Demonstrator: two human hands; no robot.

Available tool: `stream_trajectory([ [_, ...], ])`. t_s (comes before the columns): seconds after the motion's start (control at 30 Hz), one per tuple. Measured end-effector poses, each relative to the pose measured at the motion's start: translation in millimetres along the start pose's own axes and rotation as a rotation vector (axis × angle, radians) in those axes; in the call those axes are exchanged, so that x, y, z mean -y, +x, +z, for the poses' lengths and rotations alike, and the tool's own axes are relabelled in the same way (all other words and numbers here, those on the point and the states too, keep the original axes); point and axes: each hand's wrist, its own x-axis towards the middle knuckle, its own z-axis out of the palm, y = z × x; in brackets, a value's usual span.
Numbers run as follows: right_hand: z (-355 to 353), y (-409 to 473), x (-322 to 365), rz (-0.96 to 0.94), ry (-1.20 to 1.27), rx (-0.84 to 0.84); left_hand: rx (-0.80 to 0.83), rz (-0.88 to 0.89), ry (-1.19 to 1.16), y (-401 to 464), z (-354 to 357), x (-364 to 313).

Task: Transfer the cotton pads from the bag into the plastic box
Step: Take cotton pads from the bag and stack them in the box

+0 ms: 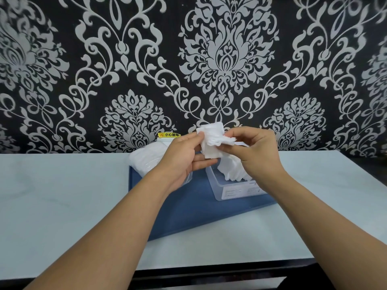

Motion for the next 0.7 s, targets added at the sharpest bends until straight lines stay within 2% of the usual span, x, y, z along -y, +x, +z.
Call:
stream_trajectory([
  [0.3, -2.3, 1.2, -1.6, 0.018, -0.031, 0.064, 0.027, 0.047, 0.163, 1.6, -1.9, 2.1],
  [0.53, 0.0, -0.8, 1.6, -0.003, -0.051, -0.015, 0.047, 0.046, 0.128, -5.2, 2.8, -3.0],
  [0.7, 2.6, -2.0, 4.7, -0.051, -0.077, -0.077, 0.013, -0.028, 0.005, -5.1, 3.5, -3.3],
])
